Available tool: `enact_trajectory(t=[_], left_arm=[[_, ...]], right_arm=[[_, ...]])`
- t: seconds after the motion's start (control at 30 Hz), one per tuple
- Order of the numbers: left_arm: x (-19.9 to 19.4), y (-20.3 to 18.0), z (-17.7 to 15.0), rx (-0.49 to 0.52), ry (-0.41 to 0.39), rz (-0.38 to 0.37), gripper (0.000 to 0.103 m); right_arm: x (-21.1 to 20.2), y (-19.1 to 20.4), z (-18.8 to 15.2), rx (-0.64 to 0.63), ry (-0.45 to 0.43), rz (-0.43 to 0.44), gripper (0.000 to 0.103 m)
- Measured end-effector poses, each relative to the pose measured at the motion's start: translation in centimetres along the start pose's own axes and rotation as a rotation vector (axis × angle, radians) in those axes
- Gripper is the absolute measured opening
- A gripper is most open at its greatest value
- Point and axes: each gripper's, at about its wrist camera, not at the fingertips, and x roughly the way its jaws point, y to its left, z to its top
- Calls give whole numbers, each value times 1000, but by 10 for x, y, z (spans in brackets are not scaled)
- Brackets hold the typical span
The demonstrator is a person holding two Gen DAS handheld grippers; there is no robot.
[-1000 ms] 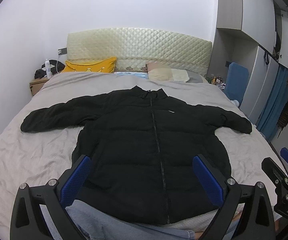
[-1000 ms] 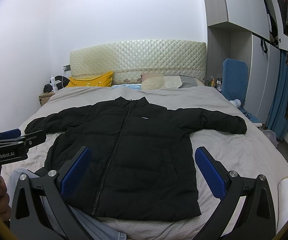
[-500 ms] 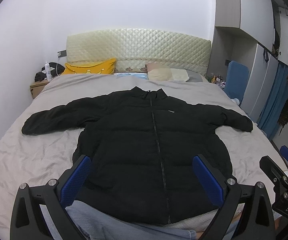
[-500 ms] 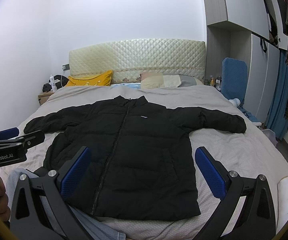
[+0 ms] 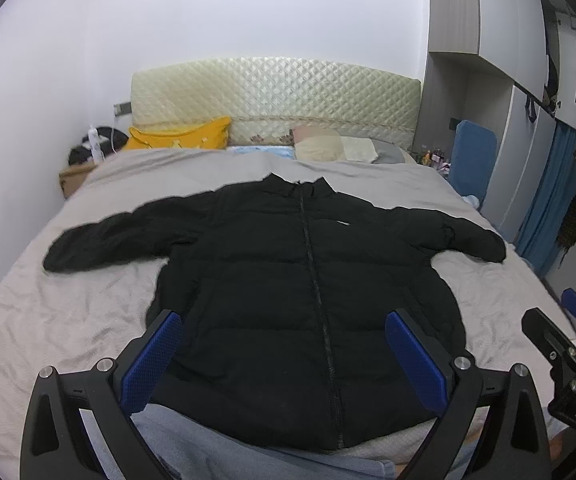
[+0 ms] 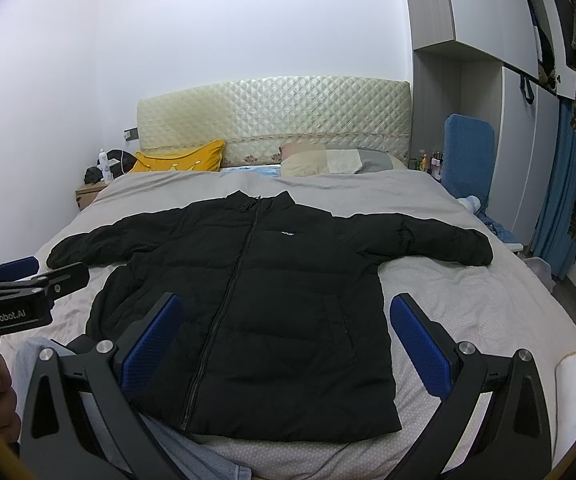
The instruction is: Fold large clothes
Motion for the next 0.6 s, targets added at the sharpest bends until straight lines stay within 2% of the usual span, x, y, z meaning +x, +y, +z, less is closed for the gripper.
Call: enact_trajectory(t=[0.23, 0.33, 0.43, 0.6], left_arm=[[-3, 0, 7, 9, -13, -16, 103], [0, 1, 15, 8, -9, -54, 103], [2, 2, 26, 16, -23, -75, 103], [7, 0, 53, 32, -61, -67, 103]], right_arm=[[1, -2, 3, 5, -1, 8, 103], [-1, -2, 10, -1, -14, 1, 103], [-2, -7, 22, 4, -33, -16, 103], [0, -22, 46, 19, -65, -53, 103]])
